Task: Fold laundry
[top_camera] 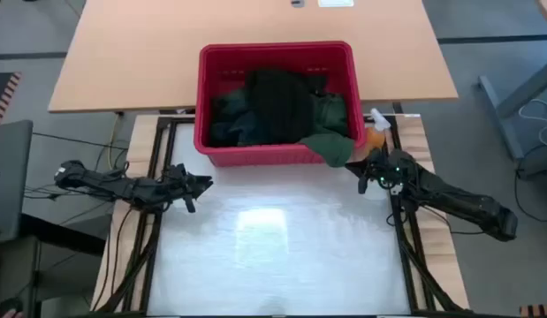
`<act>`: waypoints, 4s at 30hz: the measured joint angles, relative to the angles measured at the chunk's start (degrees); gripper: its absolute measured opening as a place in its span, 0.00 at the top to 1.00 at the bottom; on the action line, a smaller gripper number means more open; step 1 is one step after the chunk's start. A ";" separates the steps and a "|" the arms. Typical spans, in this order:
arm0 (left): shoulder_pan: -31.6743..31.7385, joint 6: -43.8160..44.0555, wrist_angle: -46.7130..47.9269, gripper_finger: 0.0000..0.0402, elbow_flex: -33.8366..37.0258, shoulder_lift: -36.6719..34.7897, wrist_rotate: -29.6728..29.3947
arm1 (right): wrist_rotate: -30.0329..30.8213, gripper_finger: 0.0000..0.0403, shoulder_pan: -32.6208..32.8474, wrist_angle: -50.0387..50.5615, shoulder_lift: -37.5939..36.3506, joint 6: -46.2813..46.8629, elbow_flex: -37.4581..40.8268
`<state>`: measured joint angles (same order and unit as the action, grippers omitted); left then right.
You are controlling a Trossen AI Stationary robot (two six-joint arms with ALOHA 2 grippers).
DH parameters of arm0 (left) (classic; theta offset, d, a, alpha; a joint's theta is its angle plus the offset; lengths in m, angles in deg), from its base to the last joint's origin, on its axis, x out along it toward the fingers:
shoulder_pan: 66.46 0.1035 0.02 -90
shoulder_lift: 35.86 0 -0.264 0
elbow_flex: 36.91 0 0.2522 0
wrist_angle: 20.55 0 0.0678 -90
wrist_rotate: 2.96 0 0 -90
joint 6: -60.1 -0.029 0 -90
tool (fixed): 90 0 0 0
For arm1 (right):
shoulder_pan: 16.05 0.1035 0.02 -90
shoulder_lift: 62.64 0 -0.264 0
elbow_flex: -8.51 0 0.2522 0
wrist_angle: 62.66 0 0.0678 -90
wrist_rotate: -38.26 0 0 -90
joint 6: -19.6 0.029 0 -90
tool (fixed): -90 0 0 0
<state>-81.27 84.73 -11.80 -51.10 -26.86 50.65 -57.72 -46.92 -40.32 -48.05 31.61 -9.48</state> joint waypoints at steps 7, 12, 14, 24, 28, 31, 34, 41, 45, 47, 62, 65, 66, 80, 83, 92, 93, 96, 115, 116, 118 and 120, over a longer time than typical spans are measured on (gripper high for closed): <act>0.00 0.00 0.00 0.77 0.00 0.02 0.01 | 0.00 0.88 0.00 -0.01 0.00 0.02 0.00; 0.01 0.00 0.00 0.77 0.01 0.00 0.00 | 0.01 0.88 0.00 0.00 0.00 0.02 -0.01; 0.01 0.00 -0.01 0.77 0.01 0.02 0.00 | 0.01 0.88 0.00 -0.01 0.00 0.02 0.00; 0.01 0.00 -0.01 0.77 0.01 0.01 0.00 | 0.02 0.88 0.00 -0.01 0.00 0.01 -0.01; 0.00 0.00 -0.01 0.77 0.01 0.00 -0.01 | 0.01 0.88 0.00 -0.01 -0.01 0.02 -0.02; 0.00 0.00 0.00 0.77 0.02 0.02 0.00 | 0.01 0.88 0.00 0.00 -0.01 0.01 0.00; 0.00 0.00 -0.02 0.77 0.02 0.02 -0.01 | 0.00 0.88 0.00 -0.02 0.00 0.00 0.00; 0.00 0.00 0.00 0.77 0.02 0.02 -0.01 | 0.02 0.88 0.00 -0.02 0.00 0.00 0.00; 0.01 0.00 -0.01 0.77 0.01 0.00 0.01 | 0.00 0.88 0.00 0.00 -0.01 0.02 -0.01; 0.01 0.00 -0.02 0.77 0.02 0.01 -0.01 | 0.00 0.88 0.00 -0.02 0.00 0.02 0.00; 0.00 0.02 0.00 0.77 0.00 0.01 0.01 | 0.00 0.88 0.00 -0.02 -0.01 0.00 0.00; 0.00 0.00 0.00 0.77 0.00 0.02 -0.01 | 0.00 0.88 0.00 0.00 0.00 0.02 0.00; 0.00 0.00 -0.02 0.77 0.02 0.00 -0.01 | 0.02 0.88 0.00 0.00 -0.01 0.02 0.00; 0.06 2.29 0.83 0.77 -0.24 0.03 -1.77 | 0.02 0.88 0.00 -0.02 -0.02 0.02 0.00; 0.04 2.47 0.76 0.77 -0.24 0.98 0.46 | 0.02 0.88 0.00 -0.01 -0.01 0.01 0.00; -1.67 28.48 -0.86 0.77 -0.24 5.15 4.66 | 0.02 0.88 0.00 -0.85 -0.01 -0.96 0.08; -2.37 28.84 -2.89 0.77 -0.25 6.10 4.75 | 0.02 0.88 0.00 -1.23 -0.02 -0.94 0.13; -3.80 25.27 -9.06 0.78 -1.36 9.85 2.75 | 0.02 0.88 0.00 -3.18 0.00 -0.94 0.13; 5.72 -16.29 -21.30 0.86 -27.55 42.41 11.02 | 0.08 0.88 12.69 -44.06 8.77 24.92 -7.48; 6.73 -17.15 -21.27 0.86 -28.55 43.14 13.06 | 0.37 0.88 14.54 -43.17 10.15 23.38 -9.26; 8.72 -19.84 -20.50 0.86 -31.00 44.14 15.43 | 2.81 0.88 18.01 -40.59 13.75 19.51 -13.40; 11.30 -23.13 -18.91 0.86 -33.76 44.59 14.75 | 6.56 0.88 20.97 -36.80 18.02 14.88 -17.93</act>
<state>-69.97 61.60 -30.71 -84.85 17.73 65.40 -51.16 -25.95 -77.11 -30.03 46.49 -27.41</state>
